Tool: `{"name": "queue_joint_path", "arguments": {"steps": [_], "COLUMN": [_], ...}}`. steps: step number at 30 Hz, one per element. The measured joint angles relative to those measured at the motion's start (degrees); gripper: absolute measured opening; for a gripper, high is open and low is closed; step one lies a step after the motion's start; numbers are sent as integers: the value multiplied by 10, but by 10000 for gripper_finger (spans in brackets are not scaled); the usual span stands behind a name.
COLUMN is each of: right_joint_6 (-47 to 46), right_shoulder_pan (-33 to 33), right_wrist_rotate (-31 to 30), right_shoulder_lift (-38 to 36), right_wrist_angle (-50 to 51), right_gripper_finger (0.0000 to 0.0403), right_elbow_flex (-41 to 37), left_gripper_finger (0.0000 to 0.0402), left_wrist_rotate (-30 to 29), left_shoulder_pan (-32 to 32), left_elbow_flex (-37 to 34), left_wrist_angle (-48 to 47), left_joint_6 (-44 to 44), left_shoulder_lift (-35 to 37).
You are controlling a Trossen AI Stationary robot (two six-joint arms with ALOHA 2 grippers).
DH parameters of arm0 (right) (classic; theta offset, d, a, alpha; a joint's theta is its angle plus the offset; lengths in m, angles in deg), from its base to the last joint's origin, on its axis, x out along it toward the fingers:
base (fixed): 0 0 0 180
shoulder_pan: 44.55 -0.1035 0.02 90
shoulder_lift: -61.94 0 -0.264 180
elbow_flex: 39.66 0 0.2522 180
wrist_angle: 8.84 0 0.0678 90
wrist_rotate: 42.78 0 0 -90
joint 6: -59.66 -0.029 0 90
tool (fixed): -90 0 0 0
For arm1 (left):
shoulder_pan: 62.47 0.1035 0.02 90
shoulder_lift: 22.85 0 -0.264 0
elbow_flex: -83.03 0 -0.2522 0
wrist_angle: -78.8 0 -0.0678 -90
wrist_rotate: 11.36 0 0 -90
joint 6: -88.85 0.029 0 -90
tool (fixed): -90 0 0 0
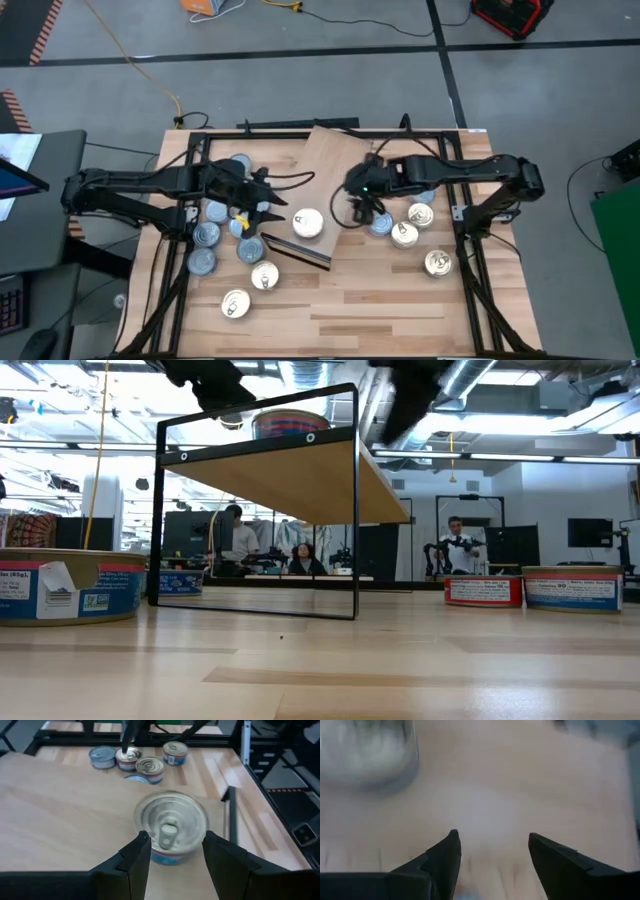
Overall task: Stack canned seafood by type on shelf
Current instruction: Stack the blue pink tuna can on top of the blue pink tuna can on the shelf
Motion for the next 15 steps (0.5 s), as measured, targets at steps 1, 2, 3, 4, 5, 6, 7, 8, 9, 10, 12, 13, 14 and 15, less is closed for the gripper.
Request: {"name": "queue_joint_path", "arguments": {"steps": [1,2,3,4,5,6,7,8,9,10,12,13,14,15], "right_joint_6": [-17,-37,-53,-69,-85,-97,-106,-114,-120,-125,-127,-128,-130,-136], "right_shoulder_pan": [-4,-9,-12,-14,-16,-19,-21,-24,-27,-30,-37,-40,-43,-47], "right_wrist_rotate": [1,5,16,30,45,58,65,68,68,68,68,68,68,68], "right_shoulder_lift": [-4,-9,-13,-17,-20,-21,-21,-21,-20,-17,-10,-6,-3,-2], "right_wrist_angle": [34,58,74,86,93,91,84,76,66,54,36,34,35,36], "right_gripper_finger": [264,264,264,264,264,264,264,264,264,264,262,260,259,257], "right_elbow_flex": [0,-4,-11,-20,-31,-43,-58,-75,-93,-112,-147,-163,-178,-190], "left_gripper_finger": [174,174,174,174,174,174,174,174,174,174,174,174,174,174], "left_wrist_rotate": [-7,-19,-31,-45,-60,-70,-74,-75,-75,-75,-79,-84,-91,-101], "left_shoulder_pan": [-6,-11,-18,-24,-30,-37,-43,-49,-54,-61,-73,-79,-85,-92], "left_elbow_flex": [3,7,11,16,20,22,23,23,23,22,22,22,22,21], "left_wrist_angle": [-2,-4,-3,-3,-2,-2,-2,-3,-8,-16,-41,-52,-65,-78], "left_joint_6": [8,14,17,18,16,10,1,-8,-16,-23,-34,-40,-46,-53], "left_shoulder_lift": [8,17,26,35,46,54,60,67,72,75,78,78,78,78]}}
